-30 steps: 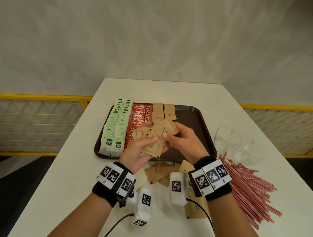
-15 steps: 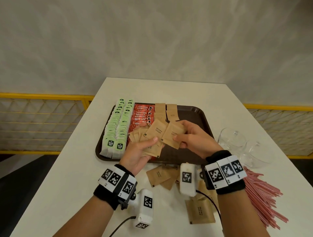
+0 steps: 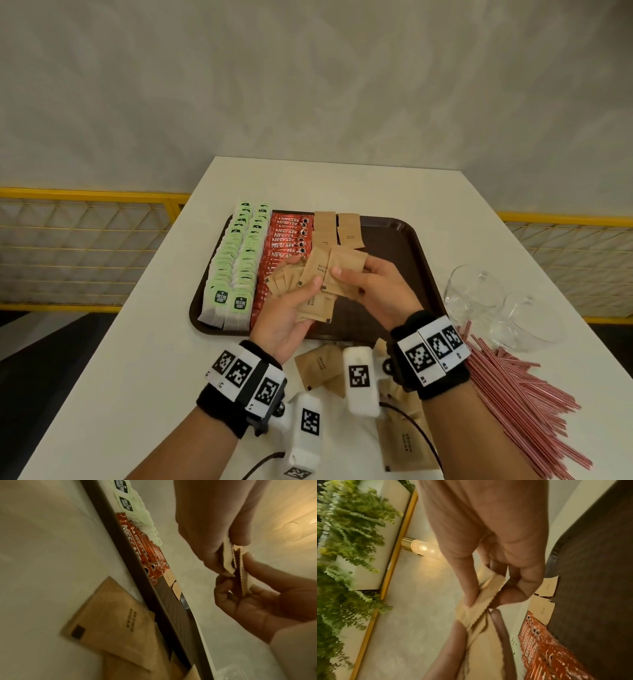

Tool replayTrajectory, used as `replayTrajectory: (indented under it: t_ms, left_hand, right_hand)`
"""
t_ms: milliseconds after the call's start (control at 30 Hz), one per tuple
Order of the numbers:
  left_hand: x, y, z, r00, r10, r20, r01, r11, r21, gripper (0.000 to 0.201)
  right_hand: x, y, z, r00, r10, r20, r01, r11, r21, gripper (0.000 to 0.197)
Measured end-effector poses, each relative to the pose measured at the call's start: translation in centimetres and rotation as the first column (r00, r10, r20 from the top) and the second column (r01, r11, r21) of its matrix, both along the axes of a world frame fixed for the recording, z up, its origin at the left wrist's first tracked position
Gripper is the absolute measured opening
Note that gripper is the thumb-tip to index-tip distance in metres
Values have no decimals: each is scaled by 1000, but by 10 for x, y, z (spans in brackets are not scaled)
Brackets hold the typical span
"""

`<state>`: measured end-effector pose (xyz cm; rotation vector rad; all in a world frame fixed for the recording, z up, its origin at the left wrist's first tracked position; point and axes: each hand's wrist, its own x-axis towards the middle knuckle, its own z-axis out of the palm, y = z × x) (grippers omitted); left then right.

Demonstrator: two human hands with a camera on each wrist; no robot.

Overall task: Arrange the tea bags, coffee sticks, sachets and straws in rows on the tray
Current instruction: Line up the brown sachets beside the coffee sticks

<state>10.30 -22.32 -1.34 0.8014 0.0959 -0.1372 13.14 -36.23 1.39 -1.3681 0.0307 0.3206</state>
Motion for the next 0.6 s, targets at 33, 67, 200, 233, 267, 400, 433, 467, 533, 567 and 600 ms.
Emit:
replayTrajectory:
  t_ms: [33, 67, 200, 233, 267, 400, 433, 467, 533, 567, 600]
  left_hand:
    - [1, 2, 1, 1000, 16, 0, -16, 1000, -11, 31]
    - [3, 4, 1, 1000, 29, 1, -29, 999, -17, 30]
    - [13, 21, 6, 996, 90, -6, -90, 994, -62, 32]
    - [15, 27, 7, 993, 116, -13, -116, 990, -74, 31]
    - [17, 33, 8, 990, 142, -19, -143, 987, -80, 30]
    - [20, 48, 7, 975, 218, -43, -221, 971, -86, 29]
    - [19, 50, 6, 974, 222, -46, -226, 971, -81, 29]
    - [18, 51, 5, 974, 222, -48, -225, 971, -74, 30]
    - [17, 51, 2, 972, 229, -58, -233, 970, -64, 30]
    - [16, 52, 1, 970, 235, -66, -239, 969, -63, 31]
    - [16, 53, 0, 969, 236, -71, -241, 968, -66, 31]
  right_hand:
    - [3, -1, 2, 1000, 13, -13, -13, 1000, -6, 23]
    - [8, -3, 5, 999, 24, -23, -25, 1000, -19, 21]
    - [49, -29, 18, 995, -90, -52, 92, 995, 34, 27]
    - [62, -36, 21, 987, -148, -59, 151, 988, 38, 30]
    - [74, -44, 22, 977, -198, -73, 200, 979, 25, 32]
    - [119, -52, 11, 950, -267, -160, 234, 952, -198, 26]
    - [126, -49, 7, 950, -258, -175, 203, 938, -282, 23]
    - [131, -45, 4, 947, -266, -181, 190, 916, -353, 22]
    - [138, -39, -5, 946, -268, -181, 162, 877, -452, 29]
    - [143, -37, -10, 949, -269, -166, 160, 861, -482, 30]
    - [145, -34, -11, 951, -261, -165, 140, 841, -523, 30]
